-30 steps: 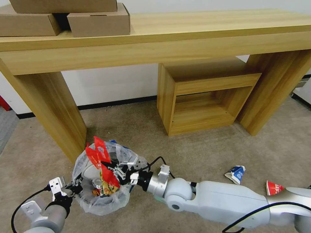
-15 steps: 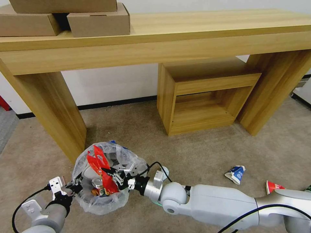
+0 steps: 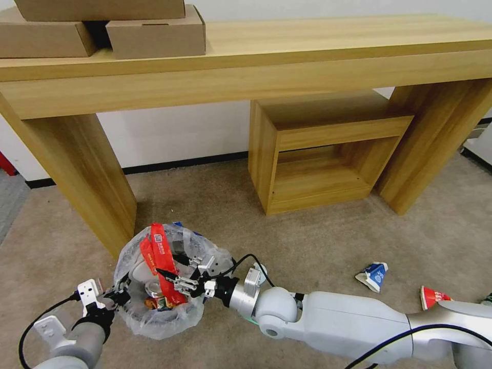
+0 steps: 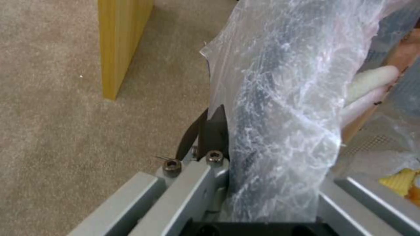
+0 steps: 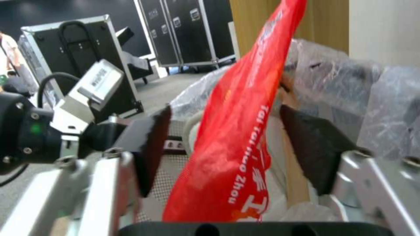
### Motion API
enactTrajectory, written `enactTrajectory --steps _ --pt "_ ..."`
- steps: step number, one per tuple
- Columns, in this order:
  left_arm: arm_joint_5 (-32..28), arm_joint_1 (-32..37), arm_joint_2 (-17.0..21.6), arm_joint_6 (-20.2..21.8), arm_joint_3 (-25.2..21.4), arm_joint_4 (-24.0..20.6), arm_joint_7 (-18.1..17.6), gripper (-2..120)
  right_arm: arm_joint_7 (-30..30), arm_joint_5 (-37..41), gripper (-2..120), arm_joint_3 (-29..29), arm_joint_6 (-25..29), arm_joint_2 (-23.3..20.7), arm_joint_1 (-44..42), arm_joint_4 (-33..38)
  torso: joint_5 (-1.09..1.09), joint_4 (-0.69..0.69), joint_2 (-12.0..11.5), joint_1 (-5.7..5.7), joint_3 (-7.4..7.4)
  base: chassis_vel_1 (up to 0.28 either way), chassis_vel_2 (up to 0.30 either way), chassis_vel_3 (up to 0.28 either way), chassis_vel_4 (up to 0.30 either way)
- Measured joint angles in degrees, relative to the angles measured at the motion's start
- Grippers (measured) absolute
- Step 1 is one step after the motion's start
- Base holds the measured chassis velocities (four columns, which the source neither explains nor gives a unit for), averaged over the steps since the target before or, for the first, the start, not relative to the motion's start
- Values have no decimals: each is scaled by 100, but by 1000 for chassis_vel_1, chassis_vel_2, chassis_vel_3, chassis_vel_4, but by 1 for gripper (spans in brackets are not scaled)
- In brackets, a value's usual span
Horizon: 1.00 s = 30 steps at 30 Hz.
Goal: Pick up the trash bin and place the garbage on the floor into it.
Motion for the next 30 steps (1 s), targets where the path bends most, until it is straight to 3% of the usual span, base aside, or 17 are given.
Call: enactTrajectory --steps 8,13,21,25,30 --pt "0 -8 12 -5 -20 41 -5 0 -58 3 97 346 35 -170 -212 317 0 0 0 0 0 0 0 0 0" --pt "0 -32 13 -5 -22 74 -14 0 -126 -5 100 764 55 -244 -394 511 0 0 0 0 0 0 0 0 0" --pt "6 -67 18 -2 -14 122 -19 0 -293 -74 100 1795 108 -365 -778 796 0 0 0 0 0 0 0 0 0" --pt "6 -103 21 4 6 143 -22 0 -425 -79 100 2646 139 -427 -1085 978 0 0 0 0 0 0 0 0 0" --pt "3 -96 23 5 -3 144 -24 0 -473 -24 100 3127 215 -495 -1227 1085 1 0 0 0 0 0 0 0 0"
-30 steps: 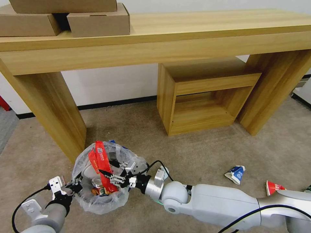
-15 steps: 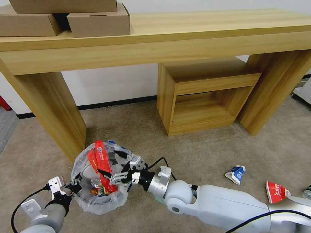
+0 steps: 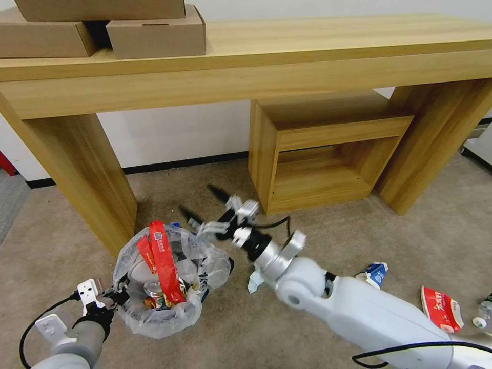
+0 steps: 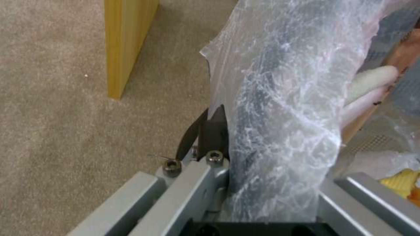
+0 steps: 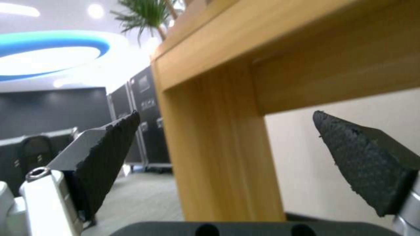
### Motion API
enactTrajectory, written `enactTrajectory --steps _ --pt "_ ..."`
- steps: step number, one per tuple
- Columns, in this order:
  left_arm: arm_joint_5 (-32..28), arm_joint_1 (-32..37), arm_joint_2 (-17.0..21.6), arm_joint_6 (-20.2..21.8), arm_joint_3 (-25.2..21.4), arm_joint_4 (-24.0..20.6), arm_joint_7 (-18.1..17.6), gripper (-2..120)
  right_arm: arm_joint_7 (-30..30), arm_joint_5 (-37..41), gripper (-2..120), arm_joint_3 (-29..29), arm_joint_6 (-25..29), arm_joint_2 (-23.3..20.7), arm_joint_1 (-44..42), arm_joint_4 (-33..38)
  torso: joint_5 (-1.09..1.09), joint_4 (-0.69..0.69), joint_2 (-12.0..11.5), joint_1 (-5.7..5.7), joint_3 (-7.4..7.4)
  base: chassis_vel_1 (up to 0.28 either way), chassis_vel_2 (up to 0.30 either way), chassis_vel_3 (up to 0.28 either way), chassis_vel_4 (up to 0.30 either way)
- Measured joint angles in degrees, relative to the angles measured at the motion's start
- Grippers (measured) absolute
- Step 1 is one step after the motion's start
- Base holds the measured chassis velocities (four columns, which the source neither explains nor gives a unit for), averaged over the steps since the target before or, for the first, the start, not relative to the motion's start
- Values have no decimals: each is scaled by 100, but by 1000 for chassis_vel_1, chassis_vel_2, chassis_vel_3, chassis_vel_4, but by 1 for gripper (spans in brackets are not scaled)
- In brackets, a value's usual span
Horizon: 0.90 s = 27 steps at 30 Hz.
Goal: Pick up the trash bin and place the garbage on the floor into it.
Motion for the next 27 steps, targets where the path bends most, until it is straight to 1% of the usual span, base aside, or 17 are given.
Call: enactTrajectory --steps 2,4,5,7,10,11,14,15,18,19,21,22,23,25,26,27 --pt "-14 4 15 4 -18 -5 -18 0 -6 57 100 339 16 -43 -115 62 0 -1 0 0 0 0 0 0 0" --pt "-19 8 21 5 -23 -7 -28 0 -6 74 100 433 20 -48 -150 75 0 -1 0 0 0 0 0 0 0" --pt "-30 33 33 7 -37 -9 -55 0 -2 110 100 665 20 -56 -229 101 0 0 0 0 0 0 0 0 0" --pt "-31 42 36 7 -41 -9 -59 0 3 122 100 741 19 -55 -251 113 0 0 0 0 0 0 0 0 0" --pt "-35 83 53 8 -77 -19 -70 0 204 170 100 1282 -98 -26 -459 189 0 0 0 0 0 0 0 0 0" --pt "-35 83 53 8 -77 -19 -70 0 204 170 100 1282 -98 -26 -459 189 0 0 0 0 0 0 0 0 0" --pt "-36 114 55 6 -89 -35 -70 0 595 318 100 1797 -352 -22 -822 243 0 0 0 0 0 0 0 0 0" --pt "-36 114 55 6 -89 -35 -70 0 595 318 100 1797 -352 -22 -822 243 0 0 0 0 0 0 0 0 0" --pt "-33 125 55 2 -91 -57 -70 0 1242 718 100 2072 -768 5 -1158 141 0 -2 0 0 0 0 0 0 0" --pt "-33 125 55 2 -91 -57 -70 0 1242 718 100 2072 -768 5 -1158 141 0 -2 0 0 0 0 0 0 0" --pt "-31 134 49 -2 -92 -74 -69 0 1731 893 100 2091 -1021 70 -1233 -33 0 -1 0 0 0 0 0 0 0" --pt "-28 148 41 -8 -96 -80 -68 0 2140 1038 100 2074 -1262 128 -1265 -158 0 0 0 0 0 0 0 0 0" --pt "-28 148 41 -8 -96 -80 -68 0 2140 1038 100 2074 -1262 128 -1265 -158 0 0 0 0 0 0 0 0 0" --pt "-24 169 31 -20 -109 -92 -66 0 2595 1286 100 2003 -1511 206 -1285 -307 0 0 0 0 0 0 0 0 0" --pt "-23 185 27 -29 -126 -99 -59 0 2945 1391 100 1931 -1752 276 -1290 -463 0 0 0 0 0 0 0 0 0" --pt "-23 185 27 -29 -126 -99 -59 0 2945 1391 100 1931 -1752 276 -1290 -463 0 0 0 0 0 0 0 0 0"
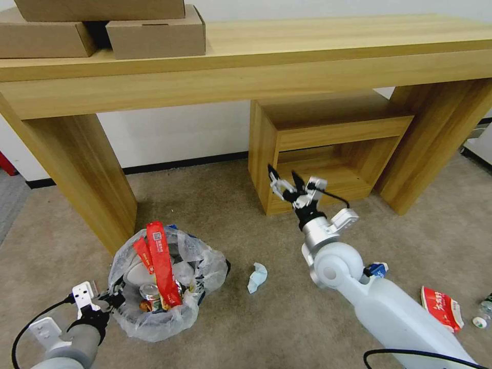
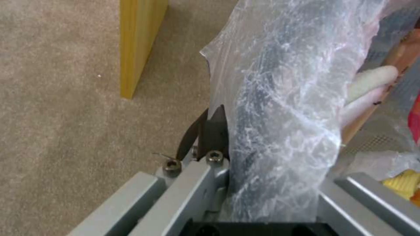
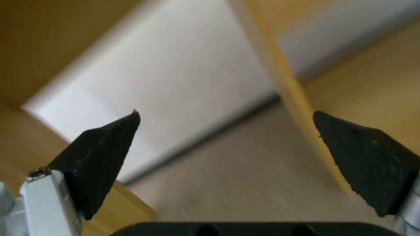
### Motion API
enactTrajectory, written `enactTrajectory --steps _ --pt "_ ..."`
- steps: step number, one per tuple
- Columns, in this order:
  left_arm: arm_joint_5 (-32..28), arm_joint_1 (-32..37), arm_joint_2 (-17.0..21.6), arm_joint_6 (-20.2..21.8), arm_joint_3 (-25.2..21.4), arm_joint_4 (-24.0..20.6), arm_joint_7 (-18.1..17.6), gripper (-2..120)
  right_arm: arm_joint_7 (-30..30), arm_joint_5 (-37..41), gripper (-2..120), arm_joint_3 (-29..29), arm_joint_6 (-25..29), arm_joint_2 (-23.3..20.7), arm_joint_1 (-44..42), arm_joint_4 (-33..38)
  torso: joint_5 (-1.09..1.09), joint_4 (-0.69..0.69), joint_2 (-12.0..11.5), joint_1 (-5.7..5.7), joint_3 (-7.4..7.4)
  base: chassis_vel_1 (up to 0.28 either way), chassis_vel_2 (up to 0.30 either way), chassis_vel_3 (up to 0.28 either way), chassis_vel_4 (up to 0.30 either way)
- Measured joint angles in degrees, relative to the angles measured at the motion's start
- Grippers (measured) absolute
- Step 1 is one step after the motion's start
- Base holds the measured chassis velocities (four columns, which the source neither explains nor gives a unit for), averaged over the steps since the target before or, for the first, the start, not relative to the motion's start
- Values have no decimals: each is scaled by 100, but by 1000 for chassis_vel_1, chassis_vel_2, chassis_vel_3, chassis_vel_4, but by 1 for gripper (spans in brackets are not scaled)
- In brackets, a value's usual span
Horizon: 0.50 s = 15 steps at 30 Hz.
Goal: Pick up the trash bin and place the garbage on the floor into it.
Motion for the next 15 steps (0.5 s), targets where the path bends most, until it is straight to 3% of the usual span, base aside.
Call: enactTrajectory --steps 9,12,15 --pt "3 -8 -26 -26 -27 15 17 0 1069 148 100 -508 -886 299 25 -670 0 0 0 0 0 0 0 0 0" --pt "8 -49 -42 -27 -24 64 16 0 1740 244 100 -745 -1577 629 114 -1110 -1 0 0 0 0 0 0 0 0" --pt "8 -72 -59 -28 -14 88 10 0 1972 202 100 -875 -1805 862 189 -1460 -1 -1 0 0 0 0 0 0 0"
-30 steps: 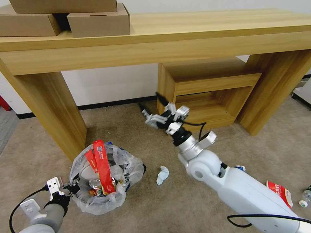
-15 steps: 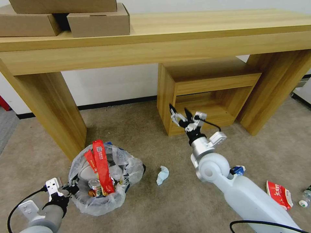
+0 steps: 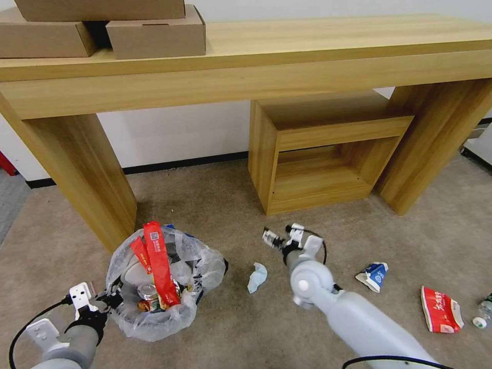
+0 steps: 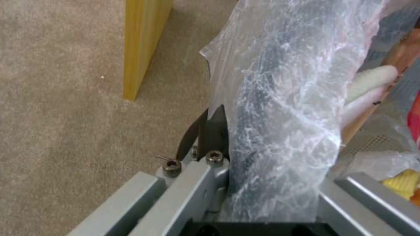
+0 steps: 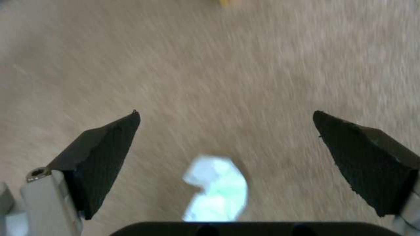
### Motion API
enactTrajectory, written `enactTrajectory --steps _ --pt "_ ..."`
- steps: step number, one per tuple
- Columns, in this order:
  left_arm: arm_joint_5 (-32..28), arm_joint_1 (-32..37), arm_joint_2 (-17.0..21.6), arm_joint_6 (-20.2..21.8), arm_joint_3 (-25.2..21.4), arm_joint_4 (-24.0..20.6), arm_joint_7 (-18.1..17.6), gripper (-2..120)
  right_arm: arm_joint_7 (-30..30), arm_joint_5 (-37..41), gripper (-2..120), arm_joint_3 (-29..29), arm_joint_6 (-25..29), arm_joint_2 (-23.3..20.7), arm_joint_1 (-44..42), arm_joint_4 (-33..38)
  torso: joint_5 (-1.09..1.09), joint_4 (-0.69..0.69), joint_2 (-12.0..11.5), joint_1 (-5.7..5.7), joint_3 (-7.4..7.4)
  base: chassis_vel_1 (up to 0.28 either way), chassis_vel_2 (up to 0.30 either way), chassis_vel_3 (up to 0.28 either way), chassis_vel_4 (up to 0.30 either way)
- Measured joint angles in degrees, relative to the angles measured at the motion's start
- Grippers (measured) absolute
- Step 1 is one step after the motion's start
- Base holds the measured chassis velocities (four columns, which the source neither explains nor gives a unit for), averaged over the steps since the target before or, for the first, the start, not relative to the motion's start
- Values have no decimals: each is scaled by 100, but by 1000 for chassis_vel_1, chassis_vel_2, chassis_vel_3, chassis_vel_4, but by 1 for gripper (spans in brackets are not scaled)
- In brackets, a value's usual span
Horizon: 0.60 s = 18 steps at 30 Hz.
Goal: Pick up the trash bin and place the garbage on the floor into it.
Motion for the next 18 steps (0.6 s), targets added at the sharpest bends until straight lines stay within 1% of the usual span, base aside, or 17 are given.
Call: enactTrajectory --steps 1,2,5,6,9,11,13,18 --pt "0 0 0 0 0 0 0 0 0 0 100 0 0 0 0 0 0 0 0 0 0 0 0 0 0" --pt "6 -18 -8 -1 12 26 -1 0 114 -66 100 -99 -92 209 75 -334 0 0 0 0 0 0 0 0 0" --pt "12 -70 -16 -2 45 82 -4 0 289 -147 100 -264 -213 593 197 -906 1 1 0 0 0 0 0 0 0" --pt "12 -70 -16 -2 45 82 -4 0 289 -147 100 -264 -213 593 197 -906 1 1 0 0 0 0 0 0 0" --pt "-8 -162 26 -3 73 151 -7 0 320 -295 100 -417 -330 858 305 -1435 0 0 0 0 0 0 0 0 0" --pt "-18 -177 36 -2 74 158 -9 0 313 -340 100 -449 -339 899 327 -1540 0 0 0 0 0 0 0 0 0" --pt "-49 -207 66 -3 79 172 -12 0 273 -523 100 -530 -340 1016 397 -1908 1 1 0 0 0 0 0 0 0" --pt "-91 -258 101 1 95 191 -15 0 176 -677 100 -607 -331 1129 431 -2262 0 -1 0 0 0 0 0 0 0"
